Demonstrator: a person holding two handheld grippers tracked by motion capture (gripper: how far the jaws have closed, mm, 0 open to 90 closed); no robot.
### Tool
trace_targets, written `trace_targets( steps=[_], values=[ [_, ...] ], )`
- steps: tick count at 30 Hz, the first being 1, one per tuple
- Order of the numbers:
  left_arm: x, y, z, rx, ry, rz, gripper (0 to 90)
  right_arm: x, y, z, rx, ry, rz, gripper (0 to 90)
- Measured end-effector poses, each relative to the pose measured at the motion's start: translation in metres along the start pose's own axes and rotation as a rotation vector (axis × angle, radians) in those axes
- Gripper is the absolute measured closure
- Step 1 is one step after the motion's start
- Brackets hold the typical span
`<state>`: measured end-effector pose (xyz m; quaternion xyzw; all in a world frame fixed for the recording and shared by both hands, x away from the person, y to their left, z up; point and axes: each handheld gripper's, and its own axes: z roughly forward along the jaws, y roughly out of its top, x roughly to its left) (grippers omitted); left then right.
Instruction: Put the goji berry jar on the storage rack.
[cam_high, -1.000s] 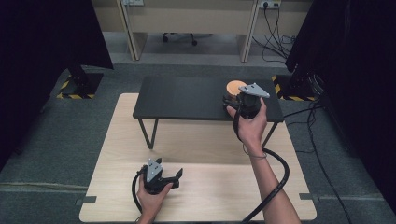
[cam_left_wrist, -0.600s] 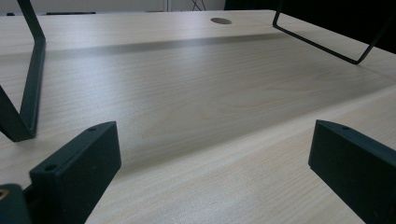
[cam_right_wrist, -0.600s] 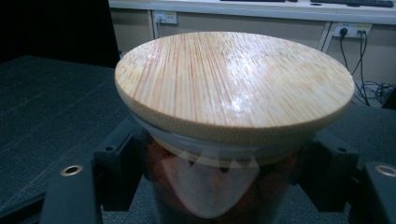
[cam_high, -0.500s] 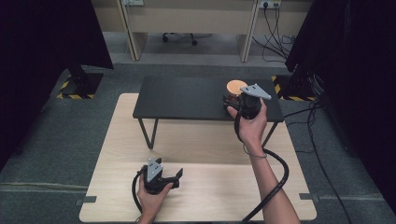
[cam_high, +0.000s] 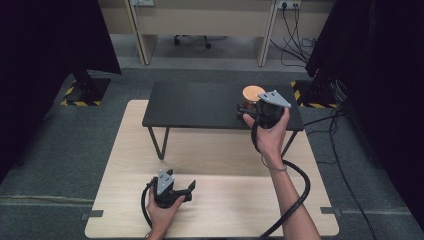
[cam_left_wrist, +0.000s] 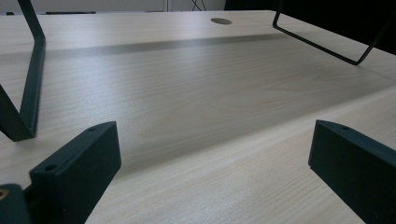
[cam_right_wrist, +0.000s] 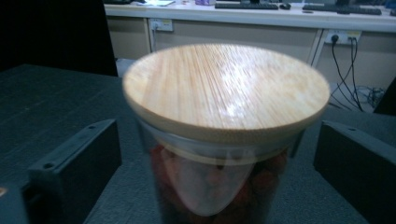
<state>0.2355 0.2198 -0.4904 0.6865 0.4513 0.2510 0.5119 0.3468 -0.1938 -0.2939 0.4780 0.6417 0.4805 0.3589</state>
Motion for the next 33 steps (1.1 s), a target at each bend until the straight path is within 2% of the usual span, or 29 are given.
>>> trace_targets(
  steps=[2, 6, 10, 15, 33],
  values=[
    [0.0, 0.0, 0.0, -0.001, 0.0, -0.001, 1.6, -0.002, 0.001, -0.006, -0.004, 0.026, -0.017, 0.8],
    [0.0, 0.0, 0.0, -0.001, 0.001, -0.001, 1.6, -0.001, -0.002, -0.021, -0.008, 0.039, -0.037, 0.5],
    [0.0, 0.0, 0.0, 0.0, 0.002, 0.001, 1.7, -0.005, -0.009, -0.037, -0.018, 0.049, -0.013, 0.4],
    [-0.001, 0.0, 0.0, -0.001, 0.003, 0.001, 1.7, -0.008, -0.016, -0.052, -0.033, 0.064, -0.014, 0.4],
    [0.0, 0.0, 0.0, -0.001, 0.002, 0.001, 1.7, -0.011, -0.032, -0.072, -0.054, 0.071, -0.012, 0.4]
  ],
)
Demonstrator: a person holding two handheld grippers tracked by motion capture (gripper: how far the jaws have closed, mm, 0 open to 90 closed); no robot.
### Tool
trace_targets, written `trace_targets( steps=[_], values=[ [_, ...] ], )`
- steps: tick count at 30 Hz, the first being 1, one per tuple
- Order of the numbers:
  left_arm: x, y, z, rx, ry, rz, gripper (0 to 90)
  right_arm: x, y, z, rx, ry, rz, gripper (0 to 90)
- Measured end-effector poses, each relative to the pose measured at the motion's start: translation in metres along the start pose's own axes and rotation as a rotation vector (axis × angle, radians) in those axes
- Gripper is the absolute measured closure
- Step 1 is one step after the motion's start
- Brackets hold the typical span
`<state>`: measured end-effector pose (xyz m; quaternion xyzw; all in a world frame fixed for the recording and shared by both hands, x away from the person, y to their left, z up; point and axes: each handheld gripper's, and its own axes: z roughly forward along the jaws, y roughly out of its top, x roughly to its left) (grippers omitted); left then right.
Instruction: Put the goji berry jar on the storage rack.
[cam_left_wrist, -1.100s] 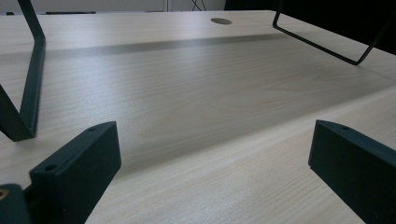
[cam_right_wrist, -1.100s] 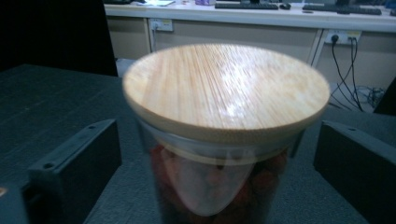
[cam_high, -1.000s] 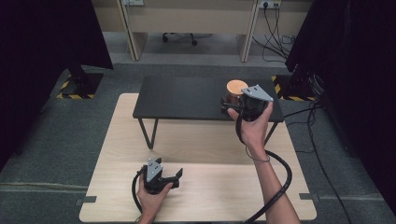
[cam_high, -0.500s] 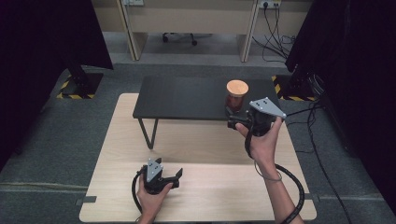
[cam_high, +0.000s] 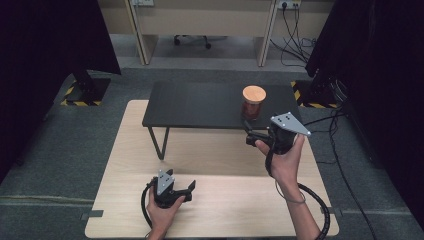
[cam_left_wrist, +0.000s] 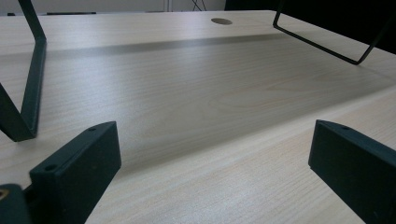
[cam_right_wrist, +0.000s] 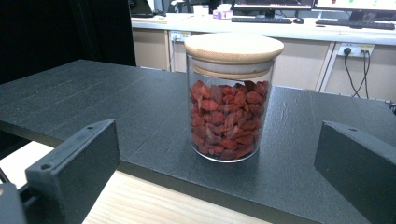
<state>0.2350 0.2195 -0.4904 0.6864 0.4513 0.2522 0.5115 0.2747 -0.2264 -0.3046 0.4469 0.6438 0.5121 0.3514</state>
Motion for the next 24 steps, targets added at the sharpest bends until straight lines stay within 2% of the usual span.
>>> trace_targets(
  steps=[7, 11, 18, 21, 24],
  values=[
    [0.0, 0.0, 0.0, -0.001, 0.001, 0.001, 1.7, -0.001, -0.007, -0.006, -0.006, 0.001, -0.002, 0.4],
    [0.0, 0.0, 0.0, -0.001, 0.0, 0.001, 1.6, -0.001, -0.02, -0.014, -0.012, 0.004, -0.015, 0.5],
    [0.0, 0.0, 0.0, 0.0, 0.001, 0.005, 1.6, -0.006, -0.069, -0.025, 0.0, 0.022, -0.014, 0.5],
    [-0.001, 0.0, 0.0, 0.001, 0.002, 0.005, 1.6, -0.012, -0.091, -0.026, 0.02, 0.046, -0.02, 0.5],
    [0.0, 0.0, 0.0, 0.002, 0.002, 0.004, 1.6, -0.016, -0.113, -0.025, 0.069, 0.062, -0.032, 0.5]
  ],
)
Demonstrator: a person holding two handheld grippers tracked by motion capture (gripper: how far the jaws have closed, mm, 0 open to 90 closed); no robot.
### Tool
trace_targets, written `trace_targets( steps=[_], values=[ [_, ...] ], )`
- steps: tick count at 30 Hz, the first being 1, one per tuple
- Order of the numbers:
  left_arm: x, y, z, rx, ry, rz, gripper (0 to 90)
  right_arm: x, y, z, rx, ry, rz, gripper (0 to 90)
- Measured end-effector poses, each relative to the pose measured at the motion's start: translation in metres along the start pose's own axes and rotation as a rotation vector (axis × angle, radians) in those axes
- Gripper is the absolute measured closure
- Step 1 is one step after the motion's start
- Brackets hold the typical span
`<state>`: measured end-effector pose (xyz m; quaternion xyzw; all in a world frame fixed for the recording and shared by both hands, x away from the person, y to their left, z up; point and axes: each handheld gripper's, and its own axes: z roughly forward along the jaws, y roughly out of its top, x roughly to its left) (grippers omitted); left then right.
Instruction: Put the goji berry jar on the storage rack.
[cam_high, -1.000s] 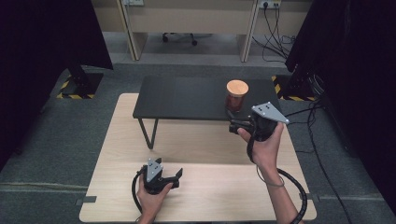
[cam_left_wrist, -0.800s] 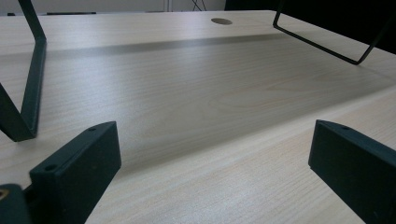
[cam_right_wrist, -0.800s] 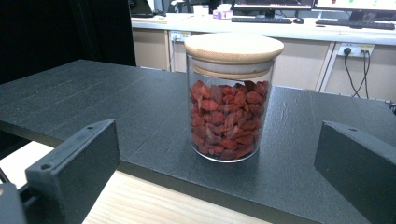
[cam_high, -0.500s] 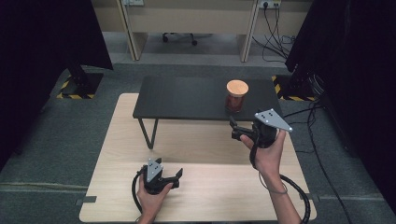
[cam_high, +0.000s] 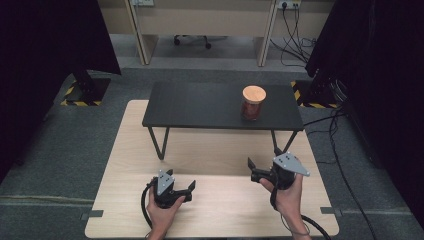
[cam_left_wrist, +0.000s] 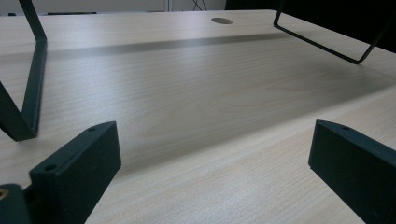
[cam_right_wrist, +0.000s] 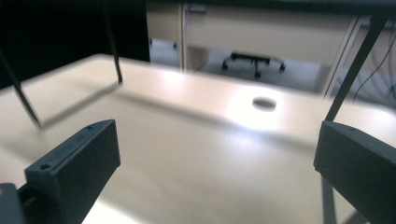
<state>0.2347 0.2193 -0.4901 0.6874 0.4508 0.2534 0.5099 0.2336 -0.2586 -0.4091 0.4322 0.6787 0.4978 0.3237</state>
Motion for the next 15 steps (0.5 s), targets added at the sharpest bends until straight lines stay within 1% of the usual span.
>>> trace_targets(
  steps=[3, 5, 6, 10, 15],
  values=[
    [0.0, 0.0, 0.0, 0.0, 0.0, 0.003, 1.6, -0.001, -0.02, 0.003, 0.054, -0.01, 0.02, 0.7],
    [0.0, 0.0, 0.0, 0.0, 0.0, 0.002, 1.6, -0.002, -0.033, 0.005, 0.089, -0.017, 0.042, 0.7],
    [0.0, 0.0, 0.0, 0.0, 0.0, 0.001, 1.6, -0.002, -0.038, 0.006, 0.099, -0.02, 0.049, 0.8],
    [0.0, 0.0, 0.0, 0.0, 0.001, 0.003, 1.6, -0.003, -0.051, 0.006, 0.114, -0.032, 0.074, 0.9],
    [0.0, 0.0, 0.0, 0.0, 0.0, 0.003, 1.6, -0.002, -0.06, 0.004, 0.114, -0.04, 0.088, 0.9]
  ],
)
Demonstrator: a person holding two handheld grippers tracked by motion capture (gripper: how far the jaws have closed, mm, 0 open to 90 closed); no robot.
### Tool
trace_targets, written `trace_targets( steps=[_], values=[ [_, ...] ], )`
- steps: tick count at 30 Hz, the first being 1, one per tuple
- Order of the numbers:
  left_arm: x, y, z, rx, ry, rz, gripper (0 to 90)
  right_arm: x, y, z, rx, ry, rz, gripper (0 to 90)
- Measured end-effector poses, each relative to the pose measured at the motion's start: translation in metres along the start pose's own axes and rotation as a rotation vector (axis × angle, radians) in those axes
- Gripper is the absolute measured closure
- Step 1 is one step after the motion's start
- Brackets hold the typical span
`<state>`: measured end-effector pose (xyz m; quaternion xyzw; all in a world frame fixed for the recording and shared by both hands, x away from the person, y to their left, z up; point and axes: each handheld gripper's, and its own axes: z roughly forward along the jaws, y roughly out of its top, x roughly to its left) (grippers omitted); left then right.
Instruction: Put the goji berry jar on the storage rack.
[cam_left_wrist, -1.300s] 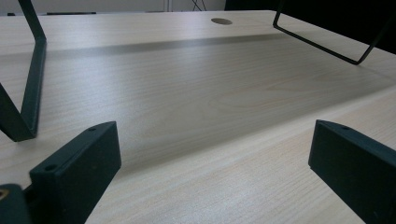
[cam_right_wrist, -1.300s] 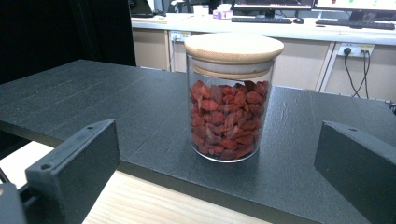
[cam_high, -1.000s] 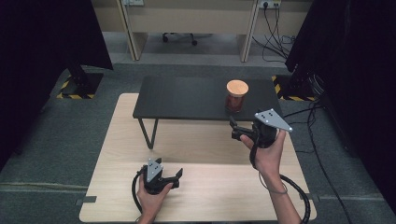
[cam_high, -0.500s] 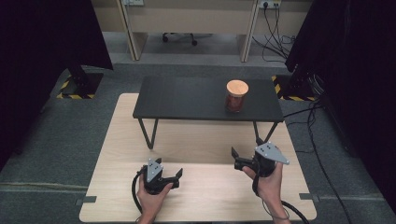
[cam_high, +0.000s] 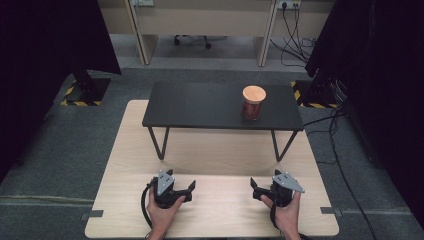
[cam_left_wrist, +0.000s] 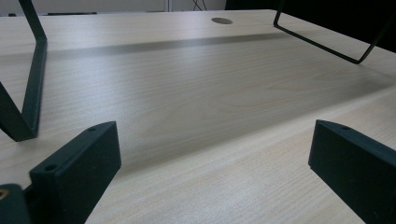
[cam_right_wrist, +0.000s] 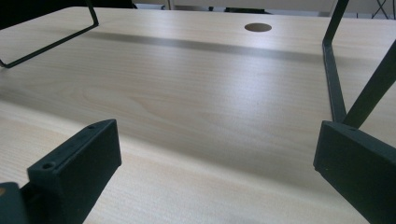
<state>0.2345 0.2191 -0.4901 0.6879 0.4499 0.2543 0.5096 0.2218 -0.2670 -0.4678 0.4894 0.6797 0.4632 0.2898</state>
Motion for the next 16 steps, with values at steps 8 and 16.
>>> trace_targets(
  steps=[8, 16],
  values=[
    [0.0, 0.0, 0.0, 0.001, 0.001, 0.0, 1.6, 0.001, -0.013, 0.001, -0.006, 0.007, 0.001, 1.5],
    [-0.001, 0.0, 0.0, 0.002, 0.003, 0.002, 1.6, -0.001, -0.016, -0.001, -0.02, 0.011, 0.004, 1.5]
  ],
)
